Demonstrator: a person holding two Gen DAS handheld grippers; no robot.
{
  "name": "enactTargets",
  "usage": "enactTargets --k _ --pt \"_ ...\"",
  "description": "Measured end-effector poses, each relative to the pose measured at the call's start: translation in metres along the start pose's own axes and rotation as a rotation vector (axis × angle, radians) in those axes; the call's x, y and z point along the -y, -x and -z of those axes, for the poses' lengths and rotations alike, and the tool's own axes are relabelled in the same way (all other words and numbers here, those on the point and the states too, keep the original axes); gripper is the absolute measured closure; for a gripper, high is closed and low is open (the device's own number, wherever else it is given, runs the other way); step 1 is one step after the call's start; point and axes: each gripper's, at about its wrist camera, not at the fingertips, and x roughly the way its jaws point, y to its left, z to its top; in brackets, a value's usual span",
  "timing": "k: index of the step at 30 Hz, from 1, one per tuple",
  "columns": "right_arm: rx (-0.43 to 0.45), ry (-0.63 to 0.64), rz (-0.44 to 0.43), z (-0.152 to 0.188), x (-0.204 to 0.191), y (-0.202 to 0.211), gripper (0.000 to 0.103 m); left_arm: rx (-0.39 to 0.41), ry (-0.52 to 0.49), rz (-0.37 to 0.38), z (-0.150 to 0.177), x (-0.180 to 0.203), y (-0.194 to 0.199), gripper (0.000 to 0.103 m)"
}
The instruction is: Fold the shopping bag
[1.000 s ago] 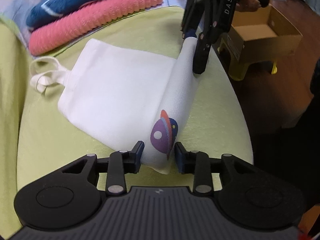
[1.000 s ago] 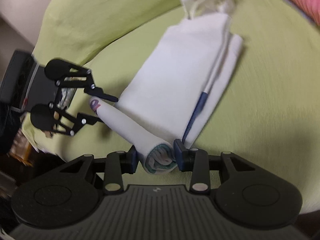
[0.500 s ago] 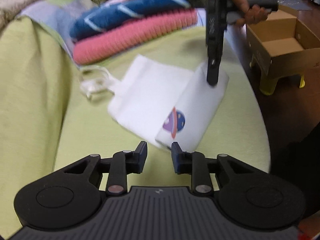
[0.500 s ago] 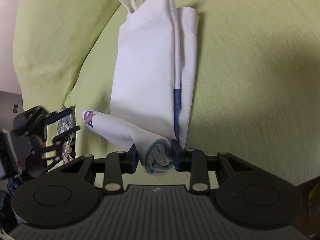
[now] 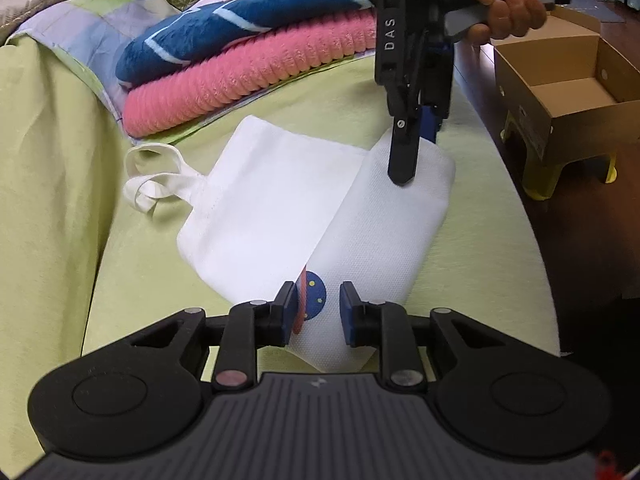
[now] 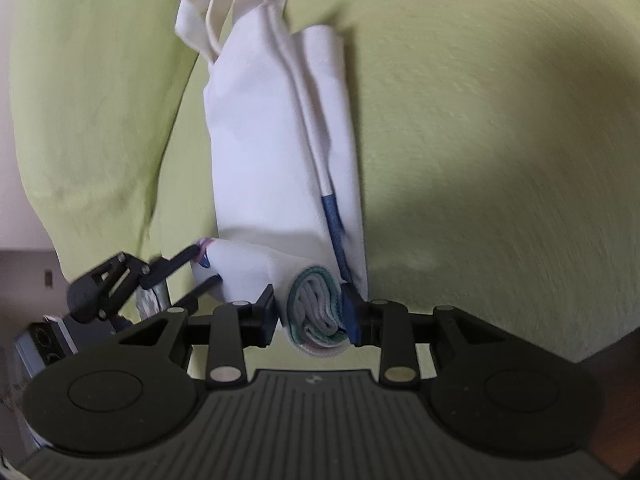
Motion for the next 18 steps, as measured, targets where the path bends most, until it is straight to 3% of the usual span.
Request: enactTargets --k 4,7,12,16,18 --pt "0.049 -0.034 -0.030 0.006 0.007 0.011 0.076 0.041 -0.007 -0.027 -0.003 0.007 0.013 0.078" --pt "0.047 -0.061 -0.044 0.003 0.011 0.015 0.076 0.018 -0.009 -0.018 -0.003 0.012 0.009 0.078" --pt "0.045 -0.040 0.022 -0.004 -0.006 0.018 0.075 -0.013 0.083 0.001 -0.001 0.002 -0.004 0.079" --pt "0.119 0.012 0.068 0.005 -0.022 0.024 0.073 -0.038 0.136 0.028 -0.001 -0.005 -0.009 0.080" --pt "0.242 0.096 0.136 0.021 -0.039 0.034 0.060 -0.046 0.144 0.023 -0.002 -0.004 -0.009 0.081"
